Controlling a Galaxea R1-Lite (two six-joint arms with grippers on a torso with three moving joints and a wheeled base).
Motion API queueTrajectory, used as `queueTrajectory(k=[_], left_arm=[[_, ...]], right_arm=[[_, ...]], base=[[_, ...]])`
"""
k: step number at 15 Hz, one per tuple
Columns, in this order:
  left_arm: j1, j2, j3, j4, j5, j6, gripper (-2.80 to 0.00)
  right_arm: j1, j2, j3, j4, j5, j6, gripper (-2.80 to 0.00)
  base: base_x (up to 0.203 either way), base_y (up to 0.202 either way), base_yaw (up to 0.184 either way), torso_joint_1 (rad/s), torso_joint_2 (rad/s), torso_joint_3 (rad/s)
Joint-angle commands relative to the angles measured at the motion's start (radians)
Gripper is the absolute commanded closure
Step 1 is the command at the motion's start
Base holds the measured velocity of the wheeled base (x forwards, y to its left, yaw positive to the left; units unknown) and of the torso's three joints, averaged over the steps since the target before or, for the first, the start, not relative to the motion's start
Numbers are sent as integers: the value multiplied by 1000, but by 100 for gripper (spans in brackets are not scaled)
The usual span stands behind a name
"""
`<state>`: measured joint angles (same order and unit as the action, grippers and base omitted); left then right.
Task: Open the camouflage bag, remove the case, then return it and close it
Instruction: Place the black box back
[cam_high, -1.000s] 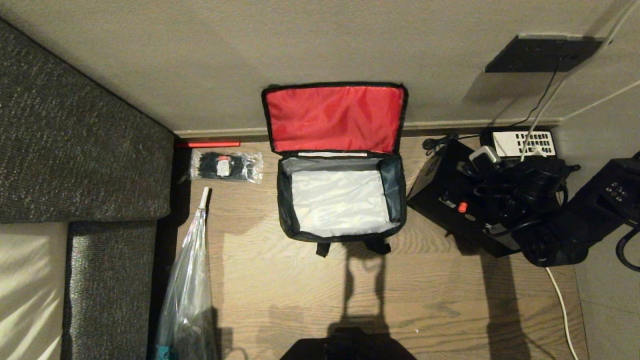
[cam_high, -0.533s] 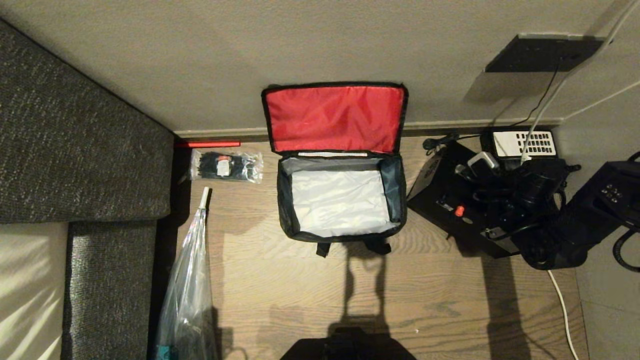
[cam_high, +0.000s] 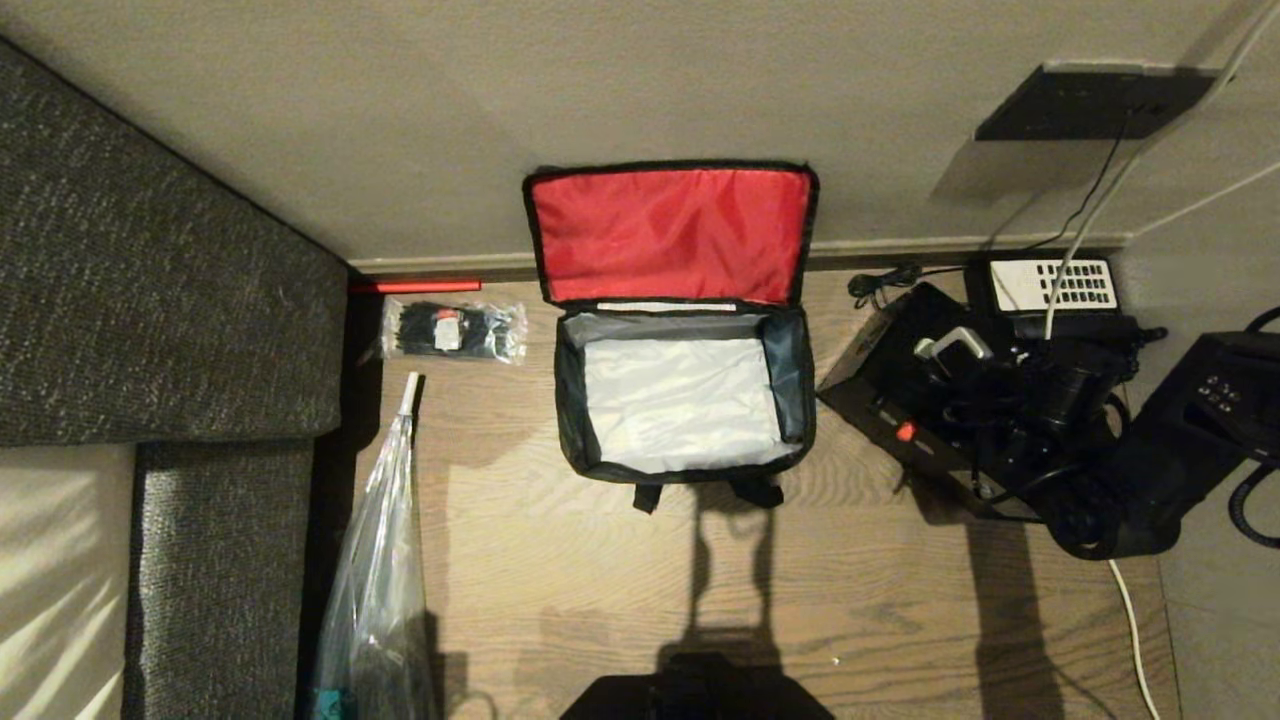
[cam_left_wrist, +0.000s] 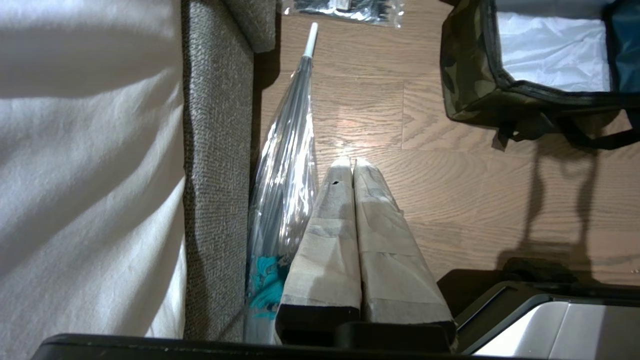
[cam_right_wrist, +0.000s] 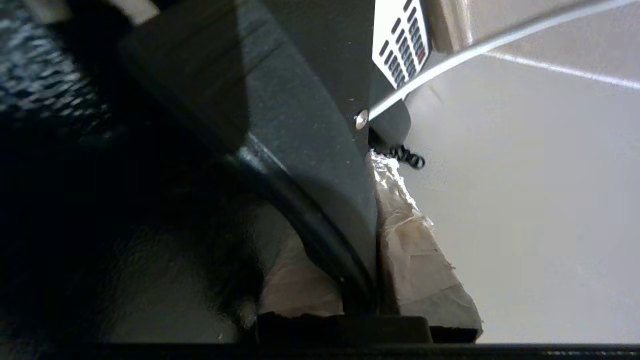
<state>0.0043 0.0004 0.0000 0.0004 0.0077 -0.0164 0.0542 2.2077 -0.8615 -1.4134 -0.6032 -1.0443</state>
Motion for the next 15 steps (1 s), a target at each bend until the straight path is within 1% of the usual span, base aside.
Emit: queueTrajectory(k=[1, 4, 6, 9, 12, 13, 14, 15], left_arm=[[0, -2, 3, 0, 0, 0, 0], [0, -2, 3, 0, 0, 0, 0], [0, -2, 3, 0, 0, 0, 0], [0, -2, 3, 0, 0, 0, 0], [0, -2, 3, 0, 0, 0, 0], [0, -2, 3, 0, 0, 0, 0], [0, -2, 3, 0, 0, 0, 0], [0, -2, 3, 0, 0, 0, 0]], right_arm=[[10, -56, 38, -12, -6, -1, 0], [18, -186, 165, -1, -7, 5, 0], [26, -325, 224, 68, -5, 5, 0], [44, -585, 281, 271, 0, 5, 0], [96, -816, 311, 482, 15, 13, 0], [121, -874, 313, 555, 19, 14, 0], [168, -902, 310, 603, 20, 18, 0], [205, -908, 293, 622, 20, 25, 0]], base=[[0, 0, 0, 0, 0, 0], [0, 0, 0, 0, 0, 0], [0, 0, 0, 0, 0, 0], [0, 0, 0, 0, 0, 0], [0, 0, 0, 0, 0, 0], [0, 0, 0, 0, 0, 0], [0, 0, 0, 0, 0, 0], [0, 0, 0, 0, 0, 0]])
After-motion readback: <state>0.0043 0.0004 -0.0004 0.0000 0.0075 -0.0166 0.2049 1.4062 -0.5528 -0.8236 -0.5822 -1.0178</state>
